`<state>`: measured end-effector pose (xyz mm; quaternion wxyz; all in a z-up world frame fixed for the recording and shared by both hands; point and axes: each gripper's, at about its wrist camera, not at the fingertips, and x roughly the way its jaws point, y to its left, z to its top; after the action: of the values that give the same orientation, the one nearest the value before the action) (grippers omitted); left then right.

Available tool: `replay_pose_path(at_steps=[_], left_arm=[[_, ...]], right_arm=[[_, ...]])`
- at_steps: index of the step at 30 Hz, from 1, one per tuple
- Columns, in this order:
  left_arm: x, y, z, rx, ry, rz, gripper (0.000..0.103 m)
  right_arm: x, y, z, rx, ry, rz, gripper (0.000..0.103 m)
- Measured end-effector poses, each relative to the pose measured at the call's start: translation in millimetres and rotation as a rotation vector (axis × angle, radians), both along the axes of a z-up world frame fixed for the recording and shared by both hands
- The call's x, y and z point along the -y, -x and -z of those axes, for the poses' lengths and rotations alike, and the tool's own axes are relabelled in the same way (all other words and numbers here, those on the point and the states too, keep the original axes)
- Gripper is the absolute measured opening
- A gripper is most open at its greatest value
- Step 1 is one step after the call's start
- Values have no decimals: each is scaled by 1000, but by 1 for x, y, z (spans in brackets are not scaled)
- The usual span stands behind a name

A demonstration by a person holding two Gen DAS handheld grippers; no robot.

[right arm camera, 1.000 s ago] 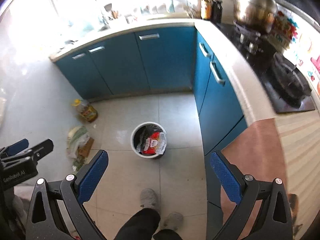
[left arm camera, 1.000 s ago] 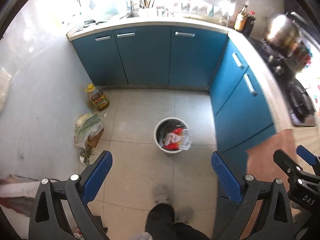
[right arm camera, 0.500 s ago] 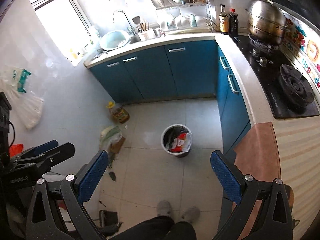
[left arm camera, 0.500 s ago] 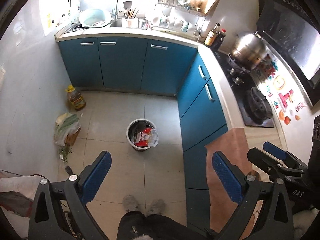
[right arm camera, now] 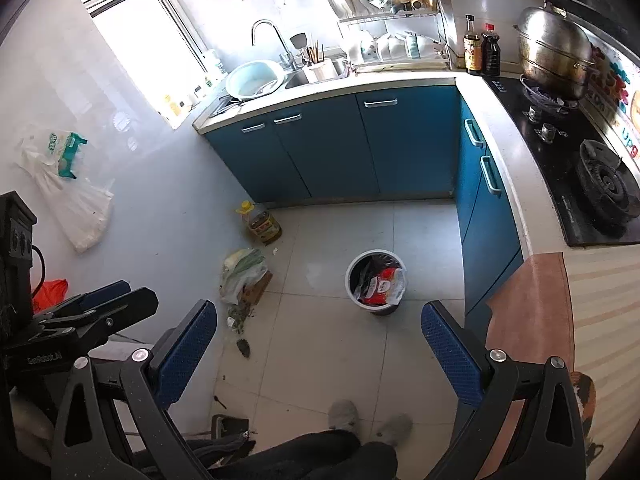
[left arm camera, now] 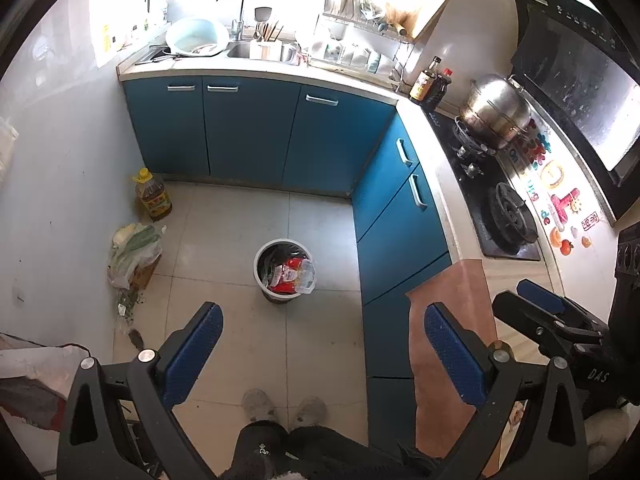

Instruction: Collect trash

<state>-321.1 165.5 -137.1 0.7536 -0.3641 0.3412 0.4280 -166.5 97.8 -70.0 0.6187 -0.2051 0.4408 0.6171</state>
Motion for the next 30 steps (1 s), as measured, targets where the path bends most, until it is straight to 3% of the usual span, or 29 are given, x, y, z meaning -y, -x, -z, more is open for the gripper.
replay_pose_path(at_steps=[30], left_arm=[[0,-5,2,28,47,48,103]], right_arm=[[5,-9,9,-21,37,-14,103]])
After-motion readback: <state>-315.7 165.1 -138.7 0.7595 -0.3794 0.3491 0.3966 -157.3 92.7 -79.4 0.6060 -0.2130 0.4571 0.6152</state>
